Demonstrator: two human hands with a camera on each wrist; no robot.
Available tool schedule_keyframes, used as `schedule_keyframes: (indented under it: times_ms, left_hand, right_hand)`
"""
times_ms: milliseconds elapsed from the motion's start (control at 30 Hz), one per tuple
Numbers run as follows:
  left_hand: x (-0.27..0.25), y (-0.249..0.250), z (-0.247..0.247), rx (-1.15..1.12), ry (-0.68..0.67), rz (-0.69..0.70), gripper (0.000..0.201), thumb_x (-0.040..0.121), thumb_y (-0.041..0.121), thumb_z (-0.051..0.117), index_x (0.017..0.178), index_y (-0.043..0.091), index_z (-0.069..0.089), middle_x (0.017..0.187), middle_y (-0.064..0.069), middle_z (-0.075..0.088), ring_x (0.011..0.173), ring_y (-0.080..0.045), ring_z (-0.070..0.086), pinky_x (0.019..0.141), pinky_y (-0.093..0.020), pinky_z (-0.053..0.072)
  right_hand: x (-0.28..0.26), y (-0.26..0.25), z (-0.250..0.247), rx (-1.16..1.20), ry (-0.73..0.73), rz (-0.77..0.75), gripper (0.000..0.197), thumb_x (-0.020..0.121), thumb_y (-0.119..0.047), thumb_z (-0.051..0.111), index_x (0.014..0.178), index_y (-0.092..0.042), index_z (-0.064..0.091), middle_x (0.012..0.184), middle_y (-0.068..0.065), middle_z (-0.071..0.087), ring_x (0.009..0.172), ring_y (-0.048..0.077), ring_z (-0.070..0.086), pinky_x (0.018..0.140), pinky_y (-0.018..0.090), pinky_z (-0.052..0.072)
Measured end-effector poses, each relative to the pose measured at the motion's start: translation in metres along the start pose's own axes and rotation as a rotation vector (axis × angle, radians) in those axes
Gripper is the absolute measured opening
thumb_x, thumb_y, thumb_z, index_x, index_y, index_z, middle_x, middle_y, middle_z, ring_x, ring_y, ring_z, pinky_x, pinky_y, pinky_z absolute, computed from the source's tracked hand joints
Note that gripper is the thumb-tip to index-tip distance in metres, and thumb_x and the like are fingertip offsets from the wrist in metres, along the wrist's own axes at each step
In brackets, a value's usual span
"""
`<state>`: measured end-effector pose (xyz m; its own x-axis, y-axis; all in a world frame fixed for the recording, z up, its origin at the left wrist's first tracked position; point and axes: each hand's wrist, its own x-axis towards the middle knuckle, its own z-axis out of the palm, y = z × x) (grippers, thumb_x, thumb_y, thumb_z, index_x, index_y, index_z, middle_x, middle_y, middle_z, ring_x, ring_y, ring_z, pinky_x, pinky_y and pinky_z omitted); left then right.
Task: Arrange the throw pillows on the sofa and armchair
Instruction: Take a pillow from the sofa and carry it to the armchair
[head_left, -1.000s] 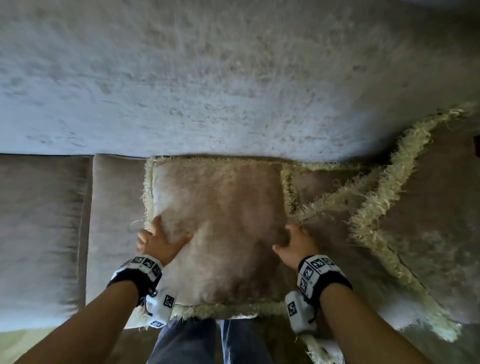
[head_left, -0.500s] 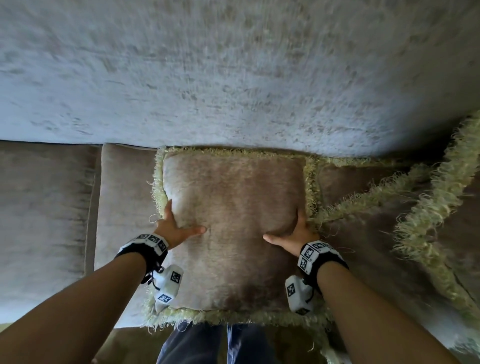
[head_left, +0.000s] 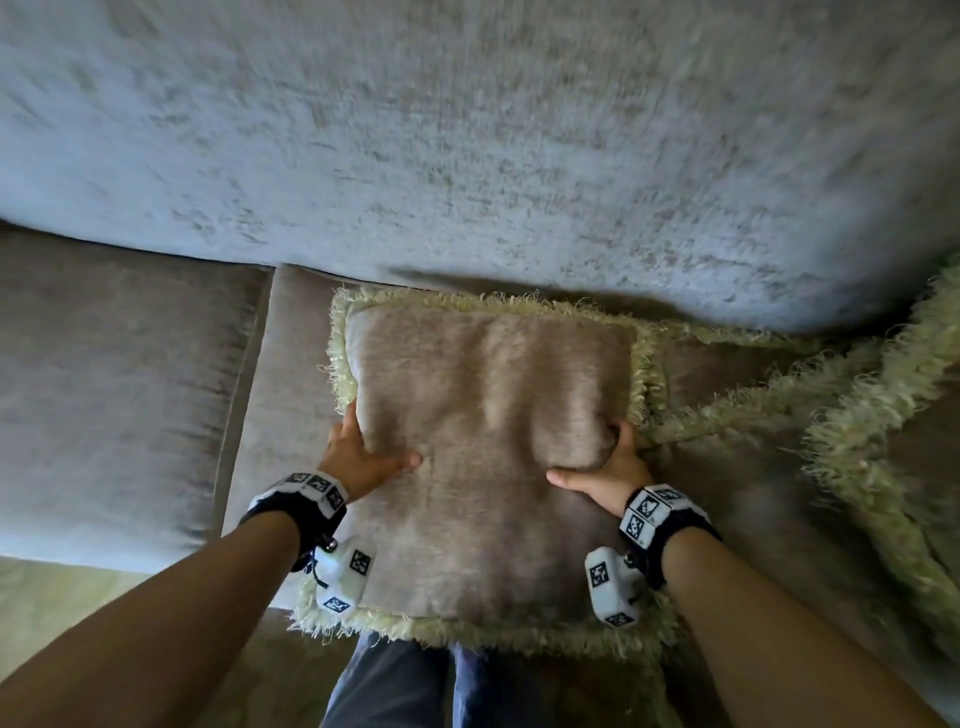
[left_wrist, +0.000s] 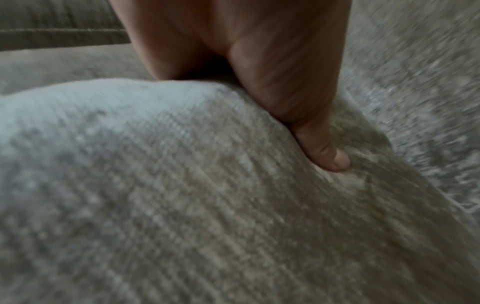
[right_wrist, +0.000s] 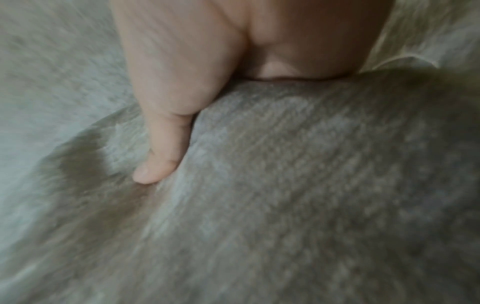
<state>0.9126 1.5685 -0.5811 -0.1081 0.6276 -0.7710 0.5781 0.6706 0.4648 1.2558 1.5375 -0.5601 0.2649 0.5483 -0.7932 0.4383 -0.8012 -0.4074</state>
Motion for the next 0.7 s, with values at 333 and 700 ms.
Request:
schedule_keyframes:
  times_ms: [333,700]
  left_hand:
    - [-0.141,-0.028,-0.103,-0.168,0.342,0.071,0.126,0.055,0.051,0.09,0.152,0.032,0.012,0.149,-0.009,0.031,0.136,-0.032,0.037,0.11,-0.048,0.037]
    - [-0.296,-0.134,-0.281,-0.36,0.789,0.176,0.131,0.049,0.066,0.085,0.151,0.018,0.018,0.144,-0.01,0.04,0.137,-0.027,0.037,0.114,-0.046,0.032]
  right_hand:
    - [-0.095,-0.103,0.021,-0.133,-0.102,-0.343,0.111,0.054,-0.035,0.096,0.138,-0.026,0.025,0.12,-0.003,0.055,0.111,0.021,0.057,0.098,0.03,0.041]
    - [-0.269,-0.301,0.16,-0.338,-0.21,-0.82,0.118,0.06,-0.033,0.094,0.146,-0.026,0.014,0.147,0.006,0.044,0.121,0.031,0.055,0.103,0.042,0.044]
